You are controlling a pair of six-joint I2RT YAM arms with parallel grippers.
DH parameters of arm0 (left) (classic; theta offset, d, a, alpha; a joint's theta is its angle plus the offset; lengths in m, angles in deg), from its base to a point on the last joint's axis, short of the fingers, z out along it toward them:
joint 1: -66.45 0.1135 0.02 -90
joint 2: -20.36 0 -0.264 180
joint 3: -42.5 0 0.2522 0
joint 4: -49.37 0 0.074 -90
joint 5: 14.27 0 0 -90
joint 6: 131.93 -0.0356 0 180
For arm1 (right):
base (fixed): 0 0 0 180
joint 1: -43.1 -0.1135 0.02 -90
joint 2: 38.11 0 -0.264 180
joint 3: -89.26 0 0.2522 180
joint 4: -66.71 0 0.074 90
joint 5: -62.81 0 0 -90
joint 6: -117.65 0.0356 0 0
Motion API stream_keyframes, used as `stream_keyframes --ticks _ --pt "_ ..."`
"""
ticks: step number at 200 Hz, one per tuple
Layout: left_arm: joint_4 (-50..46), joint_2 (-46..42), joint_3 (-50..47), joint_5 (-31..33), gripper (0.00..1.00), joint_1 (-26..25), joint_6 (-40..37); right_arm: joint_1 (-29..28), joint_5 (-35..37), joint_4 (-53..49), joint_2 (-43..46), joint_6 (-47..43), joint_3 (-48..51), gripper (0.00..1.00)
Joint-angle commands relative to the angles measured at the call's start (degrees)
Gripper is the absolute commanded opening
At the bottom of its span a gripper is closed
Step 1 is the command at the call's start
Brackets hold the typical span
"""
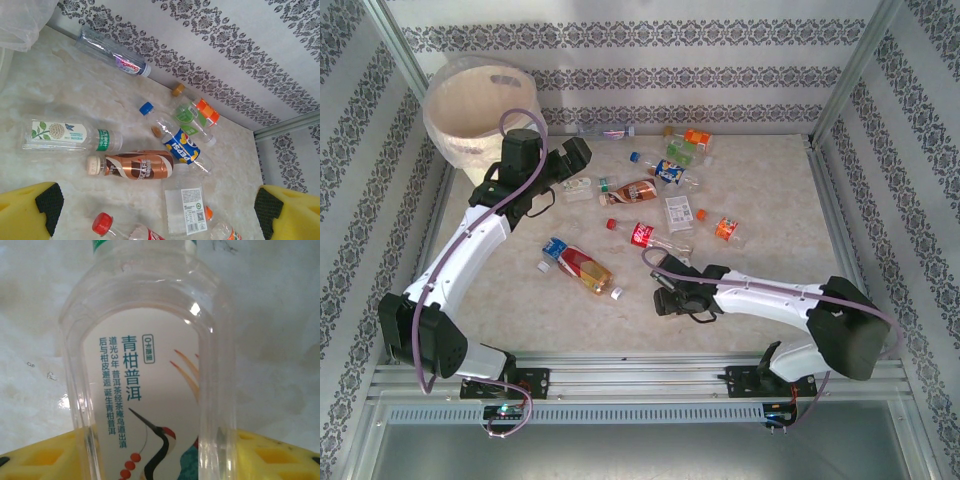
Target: Put the plastic bottles in the bin
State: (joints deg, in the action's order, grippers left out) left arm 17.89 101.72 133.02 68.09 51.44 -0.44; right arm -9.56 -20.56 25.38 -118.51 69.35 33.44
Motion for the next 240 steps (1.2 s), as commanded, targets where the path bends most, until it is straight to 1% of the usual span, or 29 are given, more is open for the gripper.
stream_keyframes --ticks 1,31,49,71,104,127,152,164,179,187,205,224,240 --pt "-1.6 0.01 1.85 -0.47 1.0 -0.61 -0.36 -0.42 0.17 0.99 2.44 -1.85 0.76 0.58" --pt "-2.03 0.45 2.27 -1.71 1.0 -0.58 -1.53 -0.21 -0.34 5.24 7.12 -6.63 2.48 0.51" --pt "-2.49 0.73 2.11 -1.87 1.0 -0.61 -1.52 0.88 0.05 7.87 9.59 -10.11 2.69 0.49" --pt "-2.24 1.13 1.65 -3.7 1.0 -0.64 -1.92 4.45 -0.61 10.9 11.81 -13.34 2.58 0.48" --pt "-3.82 1.27 1.32 -4.96 1.0 -0.64 -2.52 12.4 -5.14 21.07 14.04 -14.4 2.31 0.47" --pt "-3.75 0.43 -0.24 -7.66 1.0 -0.78 -3.4 17.85 -10.95 27.75 12.58 -12.23 0.95 0.46" --pt "-3.04 -0.35 -2.11 -11.54 1.0 -1.18 -5.18 20.8 -16.28 32.8 9.5 -12.67 -1.5 0.46" --pt "-1.66 -0.24 -2.8 -16.19 1.0 -1.27 -5.47 21.99 -20.15 35.89 7.54 -12.98 -2.67 0.46" --pt "2.03 0.24 -3.7 -24.69 1.0 -1.55 -5.42 22.59 -24.5 39.09 4.99 -13.56 -4.53 0.46" --pt "4.3 0.37 -4.39 -27.15 1.0 -1.99 -5.27 22.66 -26.34 40.01 3.82 -13.96 -5.67 0.47" --pt "7.66 0.24 -5.83 -28.15 1.0 -3.54 -5.38 22.61 -29.76 41.34 1.43 -14.54 -7.91 0.47" --pt "10.3 0.94 -6.17 -30.14 1.0 -4.73 -5.37 22.61 -31.65 41.77 -0.66 -14.67 -10.47 0.47" --pt "9.3 1.72 -5.69 -27.63 1.0 -6.28 -5.82 22.3 -32.88 41.72 -1.67 -15.18 -11.92 0.47"
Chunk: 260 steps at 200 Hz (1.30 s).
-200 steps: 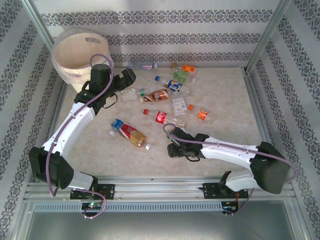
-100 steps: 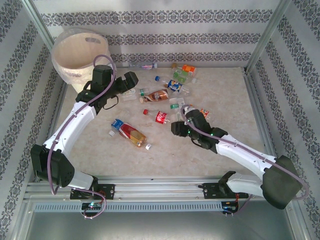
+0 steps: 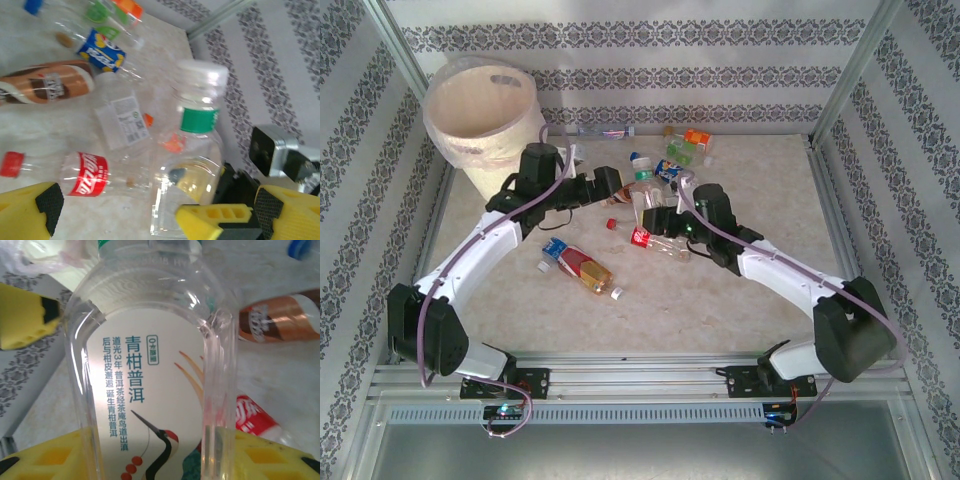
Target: Put the plastic bottles in the bin
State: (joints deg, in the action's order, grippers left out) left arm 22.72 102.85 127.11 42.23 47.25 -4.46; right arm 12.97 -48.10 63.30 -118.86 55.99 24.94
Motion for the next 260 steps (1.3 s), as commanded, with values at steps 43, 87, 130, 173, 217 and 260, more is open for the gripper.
stream_keyframes --ticks 43,87,130,173,217,260 --pt "-1.19 3.57 3.72 3.08 1.0 -5.19 -3.7 -1.4 -5.53 3.58 -2.4 -4.46 -4.88 0.47" --pt "-2.59 5.74 5.91 4.56 0.99 -6.23 -3.02 -3.38 -6.25 2.28 -2.78 -8.61 -6.23 0.48" --pt "-3.24 7.06 6.38 6.18 0.83 -6.45 -1.8 -3.8 -5.86 2.57 -3.1 -8.83 -7.09 0.49" --pt "-2.12 6.63 5.94 5.63 0.68 -6.4 -2.31 -3.45 -7.0 2.17 -4.0 -7.35 -8.13 0.59" --pt "-0.26 6.04 5.09 6.69 0.65 -6.15 -2.06 -3.23 -8.65 1.78 -3.89 -7.51 -8.35 0.78" --pt "1.5 5.66 4.9 7.72 0.64 -5.1 -0.43 -2.83 -7.15 0.84 -0.82 -9.17 -6.25 0.98"
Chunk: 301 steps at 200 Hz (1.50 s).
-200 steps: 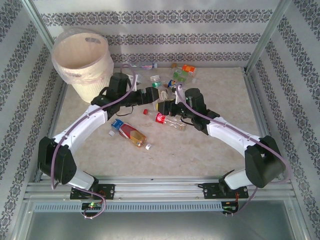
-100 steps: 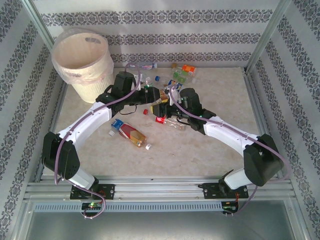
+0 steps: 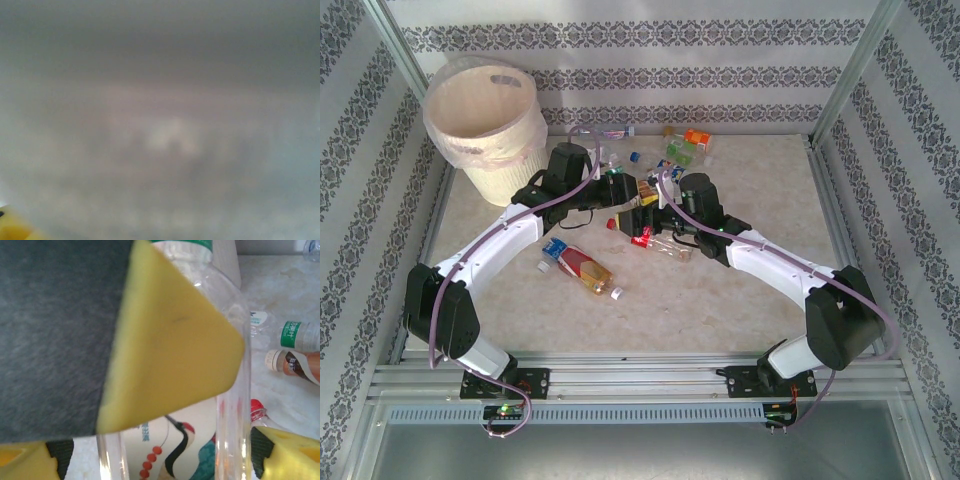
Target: Put the plastic bottles in the bin
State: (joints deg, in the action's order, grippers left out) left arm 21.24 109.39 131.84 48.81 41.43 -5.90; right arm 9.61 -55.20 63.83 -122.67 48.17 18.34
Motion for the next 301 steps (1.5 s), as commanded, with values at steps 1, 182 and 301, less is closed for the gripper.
stream_keyframes --ticks 1,182,301 --pt "3.01 -0.88 0.19 1.2 0.64 0.74 0.99 0.53 0.09 0.3 3.12 -1.35 0.42 0.98" --pt "-0.22 -2.8 17.63 35.36 0.63 6.64 -19.47 3.17 37.41 5.56 21.01 5.52 16.03 0.98" --pt "1.36 13.89 42.67 48.5 0.61 20.22 -30.76 3.26 37.63 3.53 20.0 4.99 14.9 0.98"
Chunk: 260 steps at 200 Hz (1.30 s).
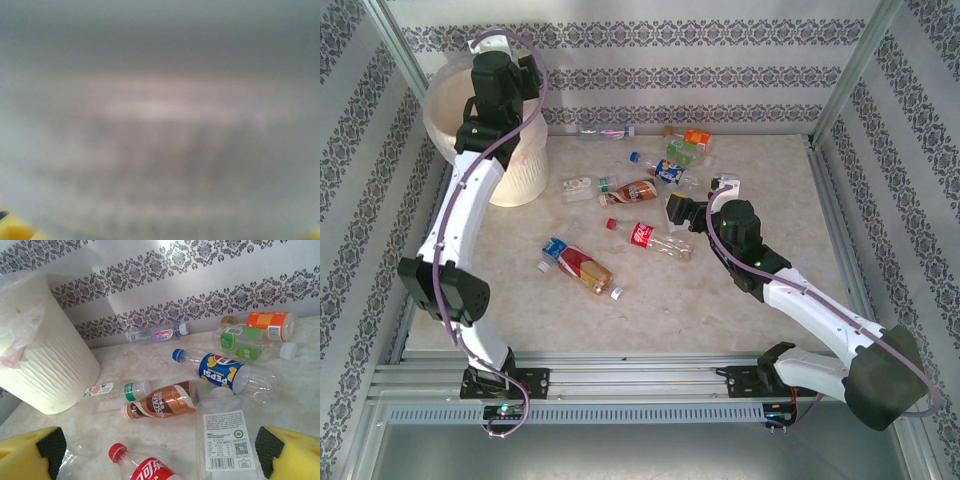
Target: Put the plastic bottles in the bin
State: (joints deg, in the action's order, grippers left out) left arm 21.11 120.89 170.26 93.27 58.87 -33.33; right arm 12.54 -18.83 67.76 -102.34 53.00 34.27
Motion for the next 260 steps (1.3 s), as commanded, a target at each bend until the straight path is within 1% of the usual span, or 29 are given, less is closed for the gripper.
stream_keyframes --ticks 1,22,44,59,69,80,93,110,139,153,177,189,210,239,260 --pt "1.45 2.56 4.41 4.06 0.61 2.89 -3.28 0.33 1.24 -0.4 -0.35 0.15 -1.04 0.98" --pt "-1.23 6.12 6.98 5.58 0.61 5.28 -2.87 0.42 0.9 -0.98 -0.79 -0.04 -1.64 0.98" --pt "-1.19 9.61 7.44 7.79 0.61 7.18 -4.02 0.45 0.35 -2.09 -1.15 -0.59 -2.51 0.98" --pt "-3.2 12.28 8.89 7.87 0.61 8.78 -2.69 0.51 0.35 -3.06 -1.16 -0.79 -2.96 0.98" --pt "-6.42 14.12 10.69 6.75 0.61 9.85 -0.88 0.51 0.57 -3.72 -1.11 -0.74 -3.19 0.98" --pt "-13.01 16.76 15.52 4.27 0.61 10.64 1.15 0.51 0.93 -4.53 -0.99 -0.79 -3.37 0.98" --pt "-19.71 19.76 20.21 3.7 0.61 10.74 1.94 0.6 1.62 -5.16 -0.77 -0.65 -3.42 0.98" --pt "-25.16 22.52 22.79 3.73 0.62 10.89 2.49 0.73 2.41 -5.41 -0.68 -0.46 -3.25 0.98" --pt "-29.41 25.97 23.92 2.08 0.62 12.44 5.13 0.95 2.63 -6.45 -0.57 -0.41 -3.5 0.98" --pt "-30.6 27.78 24.74 -0.61 0.63 13.23 6.72 1.11 2.69 -7.27 -0.46 -0.4 -3.67 0.98" --pt "-29.97 30.47 25.98 -6.39 0.63 13.38 6.52 1.23 2.88 -8.24 -0.07 -0.14 -3.55 0.98" --pt "-30.39 31.79 27.84 -8.1 0.65 13.37 6.92 1.3 3.07 -8.47 0.22 0.16 -3.35 0.98" --pt "-31.18 33.11 30.79 -8.51 0.7 13.37 7.56 1.41 3.28 -8.64 0.72 0.68 -2.9 0.98" --pt "-31.21 32.15 31.38 -9.79 0.81 13.37 8.1 1.47 3.61 -8.94 1.42 1.05 -2.45 0.98" --pt "-31.46 30.65 31.32 -11.36 0.85 13.38 8.27 1.56 4.09 -9.24 1.71 1.37 -2.27 0.98"
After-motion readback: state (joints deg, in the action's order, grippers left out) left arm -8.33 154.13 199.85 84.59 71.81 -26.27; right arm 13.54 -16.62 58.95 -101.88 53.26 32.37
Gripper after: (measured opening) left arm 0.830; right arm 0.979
